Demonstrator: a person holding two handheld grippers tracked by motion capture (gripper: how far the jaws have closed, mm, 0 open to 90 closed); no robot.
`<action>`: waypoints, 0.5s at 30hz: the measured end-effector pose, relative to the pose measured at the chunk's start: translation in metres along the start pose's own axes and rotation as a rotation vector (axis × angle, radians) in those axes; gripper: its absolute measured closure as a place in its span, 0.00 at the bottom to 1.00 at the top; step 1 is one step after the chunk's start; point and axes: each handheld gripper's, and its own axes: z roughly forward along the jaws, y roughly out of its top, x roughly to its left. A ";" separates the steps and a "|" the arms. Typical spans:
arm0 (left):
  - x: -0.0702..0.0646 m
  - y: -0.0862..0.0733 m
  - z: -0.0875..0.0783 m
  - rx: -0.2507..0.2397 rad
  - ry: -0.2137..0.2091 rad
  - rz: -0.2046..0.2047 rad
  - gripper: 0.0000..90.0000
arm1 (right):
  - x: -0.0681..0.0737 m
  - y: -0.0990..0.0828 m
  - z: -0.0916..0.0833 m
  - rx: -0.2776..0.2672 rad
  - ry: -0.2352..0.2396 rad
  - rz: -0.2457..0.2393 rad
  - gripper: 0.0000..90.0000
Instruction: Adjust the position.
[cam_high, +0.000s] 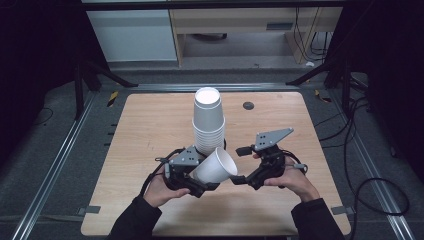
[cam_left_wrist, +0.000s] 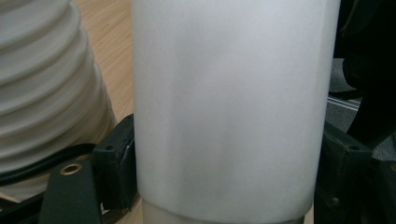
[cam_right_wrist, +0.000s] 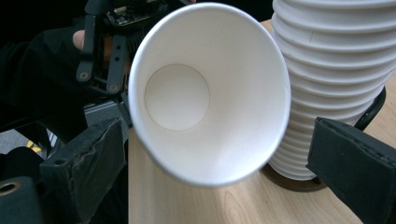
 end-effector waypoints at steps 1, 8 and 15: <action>-0.001 0.001 0.003 -0.005 -0.004 0.009 0.24 | 0.000 -0.001 0.002 0.000 0.005 0.005 0.04; -0.004 0.005 0.004 -0.016 -0.012 0.022 0.24 | -0.002 -0.002 0.008 -0.008 0.009 0.020 0.04; -0.005 0.008 0.004 -0.031 -0.006 0.032 0.25 | -0.003 0.000 0.017 -0.005 0.034 0.031 0.04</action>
